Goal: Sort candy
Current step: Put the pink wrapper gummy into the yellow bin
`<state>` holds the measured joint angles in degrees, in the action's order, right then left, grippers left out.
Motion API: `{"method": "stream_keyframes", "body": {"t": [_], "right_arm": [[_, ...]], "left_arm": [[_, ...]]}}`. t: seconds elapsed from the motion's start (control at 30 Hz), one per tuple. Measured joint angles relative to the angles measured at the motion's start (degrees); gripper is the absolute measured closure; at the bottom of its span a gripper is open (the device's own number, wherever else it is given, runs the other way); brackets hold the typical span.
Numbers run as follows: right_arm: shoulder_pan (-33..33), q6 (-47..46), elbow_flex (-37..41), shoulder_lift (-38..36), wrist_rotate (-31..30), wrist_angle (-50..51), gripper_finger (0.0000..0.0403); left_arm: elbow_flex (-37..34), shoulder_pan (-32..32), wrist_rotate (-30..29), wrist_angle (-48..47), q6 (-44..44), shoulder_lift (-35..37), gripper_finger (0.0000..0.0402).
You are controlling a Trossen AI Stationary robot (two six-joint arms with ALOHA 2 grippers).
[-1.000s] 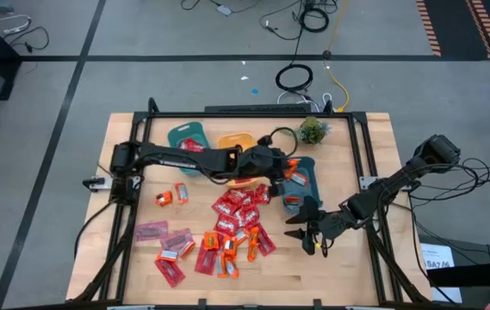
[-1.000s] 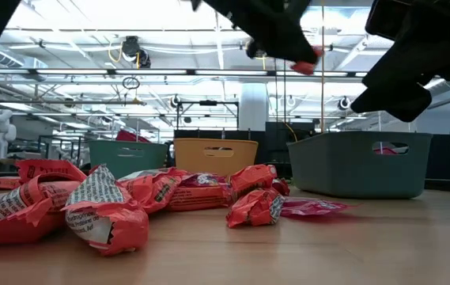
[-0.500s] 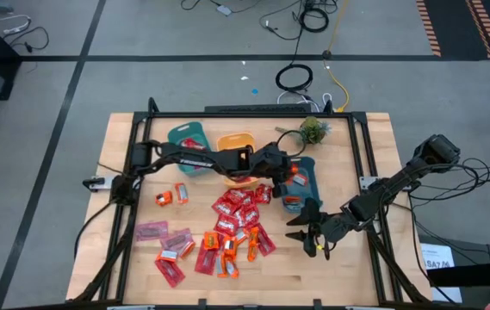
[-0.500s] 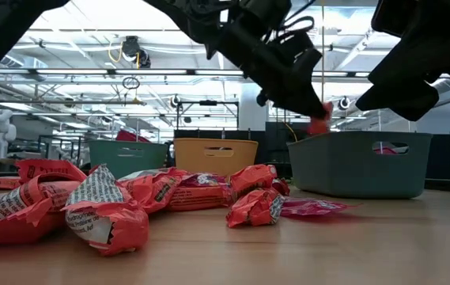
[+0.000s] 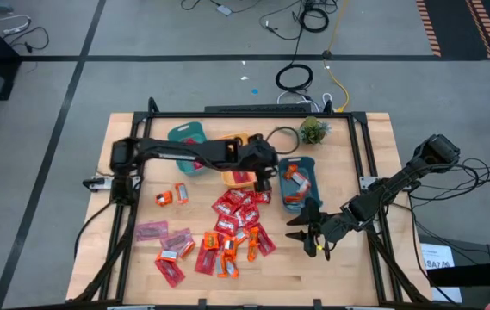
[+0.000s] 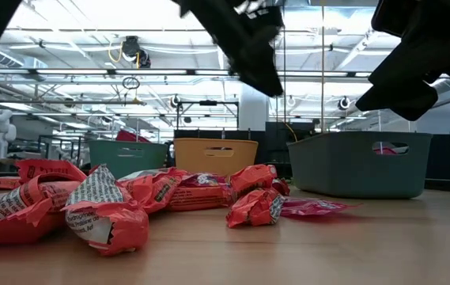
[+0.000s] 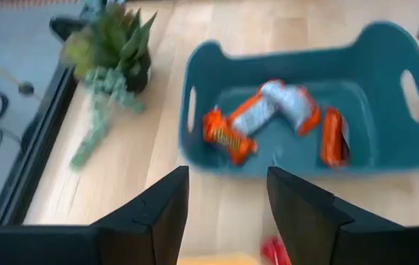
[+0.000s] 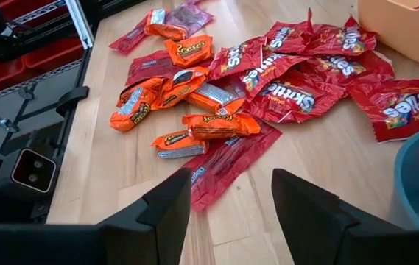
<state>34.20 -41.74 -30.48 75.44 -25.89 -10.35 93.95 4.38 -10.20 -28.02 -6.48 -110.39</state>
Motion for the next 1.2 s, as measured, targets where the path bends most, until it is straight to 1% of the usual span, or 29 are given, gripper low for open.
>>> {"method": "stream_keyframes", "body": {"t": [0.17,0.23,0.3,0.37,0.43,0.6,0.67,0.73,0.87,0.93,1.07,1.2], "right_arm": [[-0.29,0.85,-0.01,0.0,-1.47,-0.05,0.0222],[-0.68,0.85,0.0,0.01,-1.42,-0.14,0.0222],[-1.02,0.86,-0.01,0.01,-1.39,-0.17,0.0222],[-1.4,0.9,0.0,0.0,-1.35,-0.43,0.0222],[-1.66,0.9,0.0,0.02,-1.26,-0.42,0.0222],[-2.31,1.05,0.0,0.02,-1.27,-0.59,0.0222],[-2.73,1.18,-0.02,0.0,-1.57,-0.59,0.0222],[-3.07,2.71,-0.01,0.02,-3.4,-0.64,0.0222],[-3.64,4.8,-0.02,0.02,-8.54,-1.18,0.0222],[-4.01,4.93,-0.02,0.02,-9.68,-1.83,0.0222],[-4.39,4.69,-0.02,0.02,-10.28,-1.89,0.0222],[-5.06,5.23,-0.02,0.02,-10.28,-2.01,0.0222]], "left_arm": [[-0.03,-0.5,0.9,-10.67,5.82,5.86,0.0207],[-1.66,-1.48,1.49,-15.31,6.61,7.73,0.0207],[-4.38,-3.04,2.62,-16.66,7.77,9.25,0.0207],[-8.84,-5.14,2.96,-16.36,9.36,11.08,0.0207],[-13.83,-7.44,2.89,-13.37,11.22,12.99,0.0207],[-27.02,-12.46,0.47,-6.06,19.81,19.47,0.0207],[-31.89,-14.59,-0.66,-4.58,22.96,22.03,0.0207],[-35.86,-16.81,-1.9,-3.63,25.65,24.52,0.0207],[-41.75,-20.64,-4.42,-3.98,28.86,29.86,0.0207],[-43.72,-22.78,-5.42,-4.03,30.88,32.4,0.0207],[-47.17,-26.86,-10.73,-4.06,34.14,37.46,0.0207],[-50.52,-30.35,-12.2,-4.04,36.89,41.56,0.0207]]}}
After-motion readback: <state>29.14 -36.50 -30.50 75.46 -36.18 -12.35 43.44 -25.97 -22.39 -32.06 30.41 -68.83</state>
